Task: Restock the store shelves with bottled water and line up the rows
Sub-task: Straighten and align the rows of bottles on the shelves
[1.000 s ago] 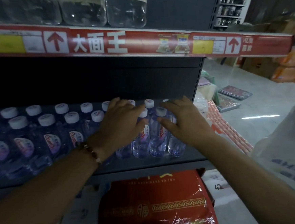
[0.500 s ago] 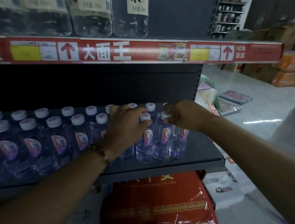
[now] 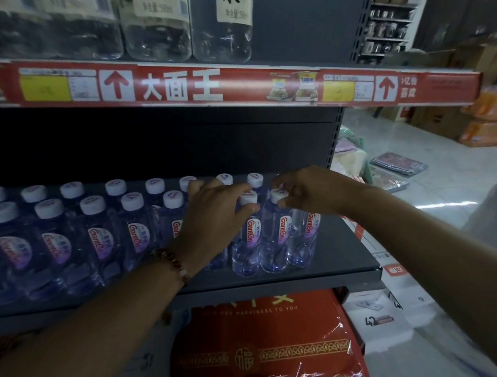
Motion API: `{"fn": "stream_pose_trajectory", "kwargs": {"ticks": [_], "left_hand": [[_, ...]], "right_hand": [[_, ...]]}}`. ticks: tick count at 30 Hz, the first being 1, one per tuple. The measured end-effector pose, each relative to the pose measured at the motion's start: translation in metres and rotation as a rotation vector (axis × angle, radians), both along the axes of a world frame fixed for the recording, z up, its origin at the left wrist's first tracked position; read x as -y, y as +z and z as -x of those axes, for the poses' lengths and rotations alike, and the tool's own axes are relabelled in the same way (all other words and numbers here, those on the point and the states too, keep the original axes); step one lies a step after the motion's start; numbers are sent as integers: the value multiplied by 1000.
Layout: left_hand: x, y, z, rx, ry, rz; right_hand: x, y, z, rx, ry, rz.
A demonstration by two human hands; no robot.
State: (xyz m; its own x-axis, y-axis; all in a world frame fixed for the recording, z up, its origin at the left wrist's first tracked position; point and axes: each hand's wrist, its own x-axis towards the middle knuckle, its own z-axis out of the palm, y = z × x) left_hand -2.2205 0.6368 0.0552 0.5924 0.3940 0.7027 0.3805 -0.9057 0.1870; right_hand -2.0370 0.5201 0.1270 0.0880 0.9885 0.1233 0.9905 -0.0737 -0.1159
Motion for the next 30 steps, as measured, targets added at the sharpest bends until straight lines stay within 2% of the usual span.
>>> {"fn": "stream_pose_trajectory", "kwargs": {"ticks": [5, 9, 12, 17, 25, 30], "left_hand": [[-5, -4, 7, -75, -44, -41], [-10, -11, 17, -220, -93, -105], [-9, -14, 17, -280, -66, -154], [-7, -16, 10, -255, -34, -199], [-8, -23, 14, -206, -54, -225], [-6, -16, 27, -156, -17, -126]], "right_hand": [[7, -5, -1, -8, 21, -40], [15, 1, -15, -52, -99, -90], [22, -2, -24, -90, -151, -27], [28, -9, -35, -95, -132, -88], [22, -3, -32, -51, -125, -12], [14, 0, -31, -224, -200, -66]]}}
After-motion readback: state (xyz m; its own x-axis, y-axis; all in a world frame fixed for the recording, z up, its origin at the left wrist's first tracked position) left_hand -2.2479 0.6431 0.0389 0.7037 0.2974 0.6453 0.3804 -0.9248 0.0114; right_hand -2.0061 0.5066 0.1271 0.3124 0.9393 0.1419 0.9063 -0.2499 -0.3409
